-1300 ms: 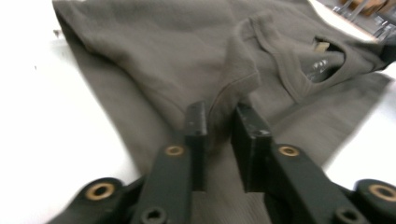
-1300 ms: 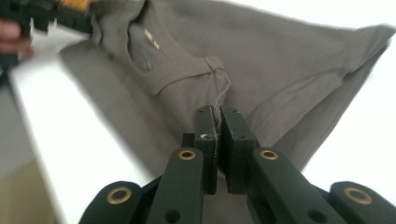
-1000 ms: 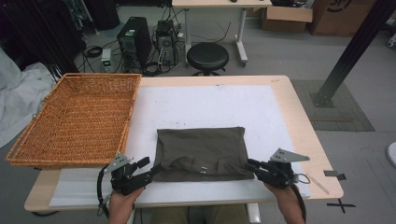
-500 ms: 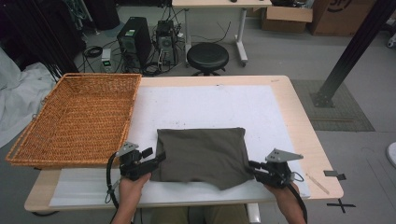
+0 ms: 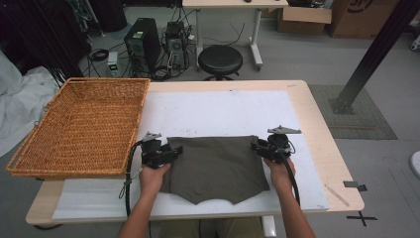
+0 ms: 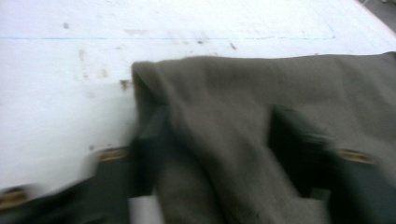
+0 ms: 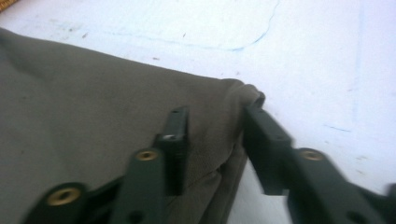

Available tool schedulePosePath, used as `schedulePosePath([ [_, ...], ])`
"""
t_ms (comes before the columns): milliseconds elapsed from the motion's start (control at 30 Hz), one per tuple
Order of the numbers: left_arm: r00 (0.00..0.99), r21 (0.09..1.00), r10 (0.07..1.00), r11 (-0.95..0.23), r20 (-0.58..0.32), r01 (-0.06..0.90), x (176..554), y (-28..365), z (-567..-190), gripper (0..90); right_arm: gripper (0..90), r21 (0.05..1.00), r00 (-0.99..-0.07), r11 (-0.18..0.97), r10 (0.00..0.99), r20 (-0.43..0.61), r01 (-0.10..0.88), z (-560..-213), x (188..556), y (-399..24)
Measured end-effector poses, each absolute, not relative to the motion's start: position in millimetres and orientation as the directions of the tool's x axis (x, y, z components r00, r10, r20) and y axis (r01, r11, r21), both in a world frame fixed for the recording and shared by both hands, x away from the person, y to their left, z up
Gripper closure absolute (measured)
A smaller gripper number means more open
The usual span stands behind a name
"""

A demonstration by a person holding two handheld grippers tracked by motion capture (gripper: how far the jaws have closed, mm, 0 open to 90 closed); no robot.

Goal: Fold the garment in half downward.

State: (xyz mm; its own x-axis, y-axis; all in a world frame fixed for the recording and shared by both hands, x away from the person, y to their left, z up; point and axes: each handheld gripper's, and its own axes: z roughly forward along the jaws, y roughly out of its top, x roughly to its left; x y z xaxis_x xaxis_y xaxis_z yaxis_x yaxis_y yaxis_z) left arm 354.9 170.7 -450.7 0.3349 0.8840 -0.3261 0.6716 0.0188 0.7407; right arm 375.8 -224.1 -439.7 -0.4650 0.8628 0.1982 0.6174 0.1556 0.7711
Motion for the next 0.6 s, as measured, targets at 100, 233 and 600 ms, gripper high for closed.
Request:
schedulePosePath([
  [100,0.34,0.745,0.871,0.042,-0.354,0.666,358,175,-450,84.5,84.7,0.778,-0.462,0.124,0.856,0.23,0.616,-441,376,-223],
  [233,0.371,0.786,0.866,0.039,-0.335,0.618,365,174,-441,86.6,85.0,0.802,-0.432,0.074,0.869,0.239,0.593,-439,384,-224],
  [600,0.285,0.756,0.897,0.079,-0.338,0.649,378,180,-447,54.0,65.1,0.808,-0.36,-0.005,0.893,0.268,0.589,-441,395,-228],
])
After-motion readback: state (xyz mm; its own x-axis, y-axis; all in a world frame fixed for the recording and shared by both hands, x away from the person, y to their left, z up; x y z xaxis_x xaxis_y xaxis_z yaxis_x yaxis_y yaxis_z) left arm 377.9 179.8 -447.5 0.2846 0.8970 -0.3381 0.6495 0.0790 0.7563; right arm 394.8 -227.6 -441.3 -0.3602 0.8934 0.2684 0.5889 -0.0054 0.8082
